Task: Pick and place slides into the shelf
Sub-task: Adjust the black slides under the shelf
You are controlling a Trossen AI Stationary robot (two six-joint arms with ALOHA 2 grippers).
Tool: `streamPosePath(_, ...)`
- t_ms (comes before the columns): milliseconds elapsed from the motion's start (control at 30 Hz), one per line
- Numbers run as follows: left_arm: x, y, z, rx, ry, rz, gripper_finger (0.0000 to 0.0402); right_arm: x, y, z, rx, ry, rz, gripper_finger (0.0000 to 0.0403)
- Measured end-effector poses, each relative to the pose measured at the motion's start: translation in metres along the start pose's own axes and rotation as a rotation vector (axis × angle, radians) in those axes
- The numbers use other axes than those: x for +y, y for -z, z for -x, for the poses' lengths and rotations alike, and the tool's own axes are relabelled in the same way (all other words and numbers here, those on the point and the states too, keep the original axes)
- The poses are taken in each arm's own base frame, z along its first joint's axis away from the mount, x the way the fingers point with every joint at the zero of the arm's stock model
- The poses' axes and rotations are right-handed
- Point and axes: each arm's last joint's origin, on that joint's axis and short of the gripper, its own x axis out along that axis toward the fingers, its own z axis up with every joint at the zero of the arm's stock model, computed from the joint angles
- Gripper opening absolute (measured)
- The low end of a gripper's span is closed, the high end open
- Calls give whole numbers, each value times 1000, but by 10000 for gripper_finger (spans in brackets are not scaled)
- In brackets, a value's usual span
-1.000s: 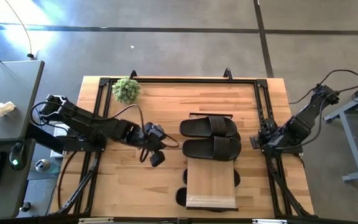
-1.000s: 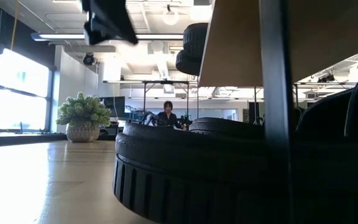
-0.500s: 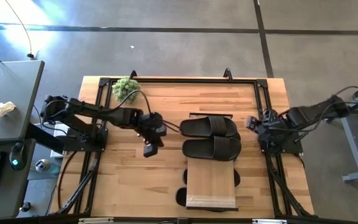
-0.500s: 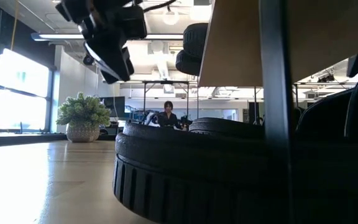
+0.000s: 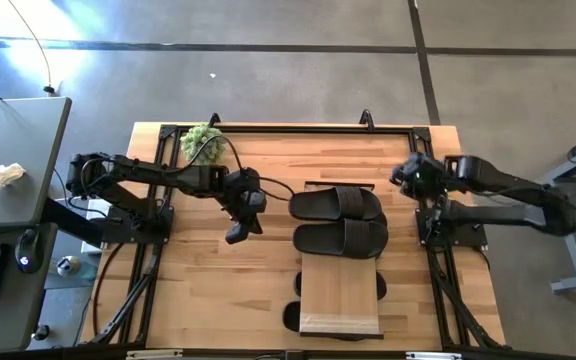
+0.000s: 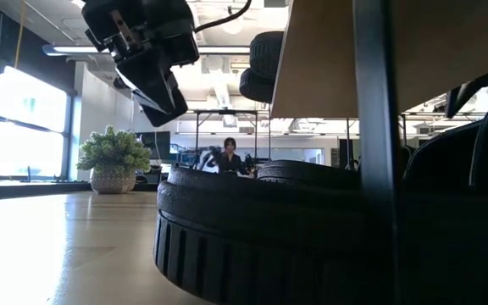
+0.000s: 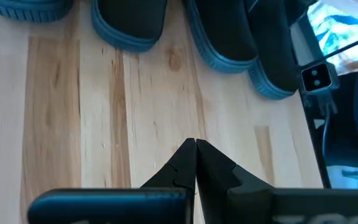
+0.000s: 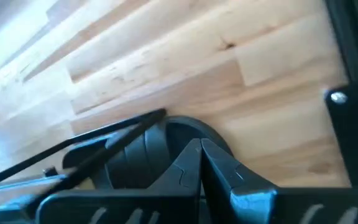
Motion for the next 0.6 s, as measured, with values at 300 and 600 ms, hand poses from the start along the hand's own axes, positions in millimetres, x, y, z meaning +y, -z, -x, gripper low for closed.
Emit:
streamPosePath(300,-2,-5,0,-40,35,25,0,-3,-38,-44,205,72,-4,0)
streamPosePath(600,1,-5,0,-50,-57,27,0,3,-43,-72,356,185,10,0)
